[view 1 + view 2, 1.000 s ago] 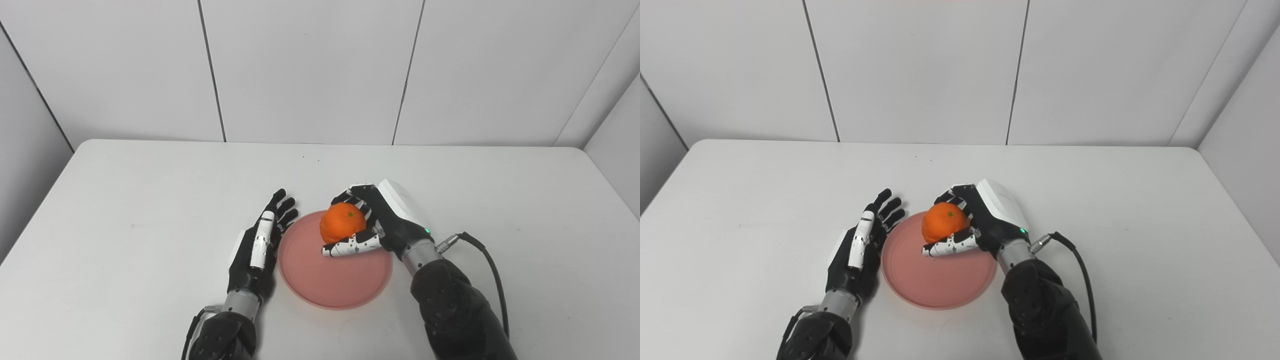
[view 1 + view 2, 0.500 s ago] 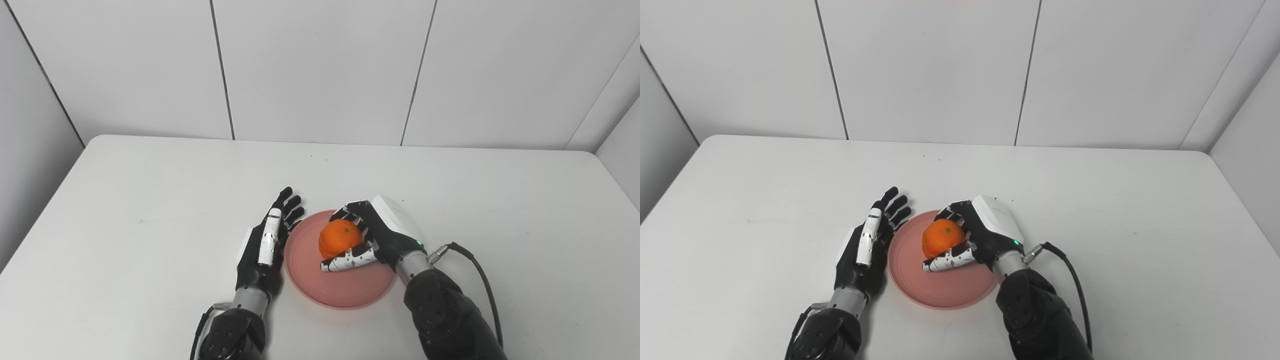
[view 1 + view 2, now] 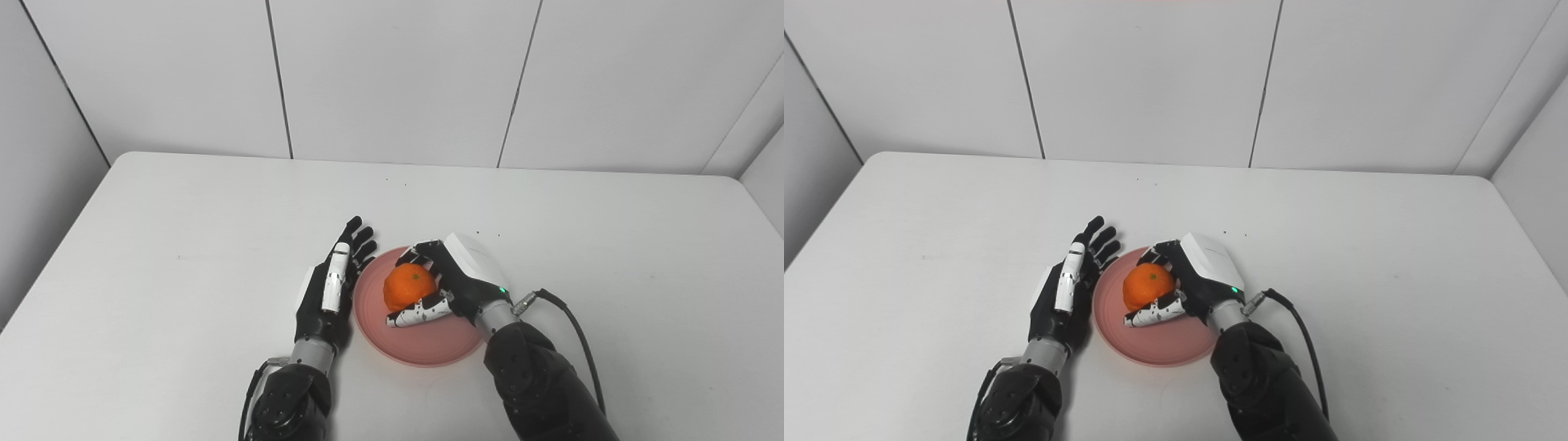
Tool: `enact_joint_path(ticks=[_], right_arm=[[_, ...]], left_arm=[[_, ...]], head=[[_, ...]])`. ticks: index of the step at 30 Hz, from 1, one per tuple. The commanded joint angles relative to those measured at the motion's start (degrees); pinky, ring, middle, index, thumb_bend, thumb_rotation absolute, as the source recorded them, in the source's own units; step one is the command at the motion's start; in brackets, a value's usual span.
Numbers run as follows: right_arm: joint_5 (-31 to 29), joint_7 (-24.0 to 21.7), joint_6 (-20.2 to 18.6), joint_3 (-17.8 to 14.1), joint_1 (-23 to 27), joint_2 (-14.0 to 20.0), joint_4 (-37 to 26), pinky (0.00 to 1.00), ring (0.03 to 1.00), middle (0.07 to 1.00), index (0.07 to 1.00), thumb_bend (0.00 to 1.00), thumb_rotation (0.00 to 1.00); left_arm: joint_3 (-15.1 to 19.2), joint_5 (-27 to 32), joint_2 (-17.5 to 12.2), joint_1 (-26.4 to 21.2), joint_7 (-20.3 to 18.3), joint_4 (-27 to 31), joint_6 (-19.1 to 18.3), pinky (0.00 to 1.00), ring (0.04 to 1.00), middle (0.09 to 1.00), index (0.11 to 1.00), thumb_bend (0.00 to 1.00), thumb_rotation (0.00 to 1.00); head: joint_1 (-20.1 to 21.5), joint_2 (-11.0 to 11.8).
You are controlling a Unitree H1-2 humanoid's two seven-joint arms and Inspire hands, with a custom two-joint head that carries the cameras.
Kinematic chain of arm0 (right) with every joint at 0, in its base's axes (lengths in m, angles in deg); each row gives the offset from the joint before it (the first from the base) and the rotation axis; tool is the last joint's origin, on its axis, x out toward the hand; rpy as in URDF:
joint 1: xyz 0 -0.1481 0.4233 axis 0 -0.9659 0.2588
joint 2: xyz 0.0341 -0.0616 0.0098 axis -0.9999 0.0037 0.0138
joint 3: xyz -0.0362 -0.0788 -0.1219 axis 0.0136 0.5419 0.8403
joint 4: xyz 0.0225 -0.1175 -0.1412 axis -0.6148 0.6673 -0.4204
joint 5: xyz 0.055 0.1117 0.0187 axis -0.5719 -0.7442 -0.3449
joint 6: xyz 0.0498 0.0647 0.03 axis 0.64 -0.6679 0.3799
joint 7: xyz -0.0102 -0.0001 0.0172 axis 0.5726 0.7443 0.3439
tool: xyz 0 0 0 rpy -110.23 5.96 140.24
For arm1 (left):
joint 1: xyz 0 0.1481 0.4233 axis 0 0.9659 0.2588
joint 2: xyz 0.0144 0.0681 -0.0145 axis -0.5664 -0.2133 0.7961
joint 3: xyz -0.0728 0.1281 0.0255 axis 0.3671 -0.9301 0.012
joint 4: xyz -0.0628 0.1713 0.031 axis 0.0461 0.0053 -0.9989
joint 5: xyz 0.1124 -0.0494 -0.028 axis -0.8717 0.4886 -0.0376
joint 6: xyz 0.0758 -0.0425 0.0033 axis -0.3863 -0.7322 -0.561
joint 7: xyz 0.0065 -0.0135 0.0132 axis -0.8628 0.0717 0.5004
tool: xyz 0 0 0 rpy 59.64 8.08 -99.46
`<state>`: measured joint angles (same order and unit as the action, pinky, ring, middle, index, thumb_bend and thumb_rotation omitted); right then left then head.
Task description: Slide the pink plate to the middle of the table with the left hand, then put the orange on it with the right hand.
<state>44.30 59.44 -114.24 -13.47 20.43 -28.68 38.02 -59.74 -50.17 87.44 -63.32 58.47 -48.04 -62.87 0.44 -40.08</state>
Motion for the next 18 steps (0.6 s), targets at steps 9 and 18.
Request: enact_joint_path(ticks=[9, 18], right_arm=[[2.28, -0.69, 0.12, 1.59, 1.34, 0.63, -2.04, 0.31, 0.393, 0.482, 0.486, 0.52, 0.13], [4.3, -3.79, 0.05, 1.52, 0.4, 1.98, -8.41, 0.41, 0.532, 0.621, 0.636, 0.79, 0.16]], left_arm=[[0.1, -0.09, 0.76, -0.08, 0.36, -0.2, -0.46, 0.91, 0.922, 0.925, 0.915, 0.39, 1.0], [0.14, -0.08, 0.61, -0.05, 0.3, -0.07, -0.51, 0.92, 0.915, 0.92, 0.908, 0.39, 1.0]], head=[[0.53, -0.22], [0.89, -0.43]])
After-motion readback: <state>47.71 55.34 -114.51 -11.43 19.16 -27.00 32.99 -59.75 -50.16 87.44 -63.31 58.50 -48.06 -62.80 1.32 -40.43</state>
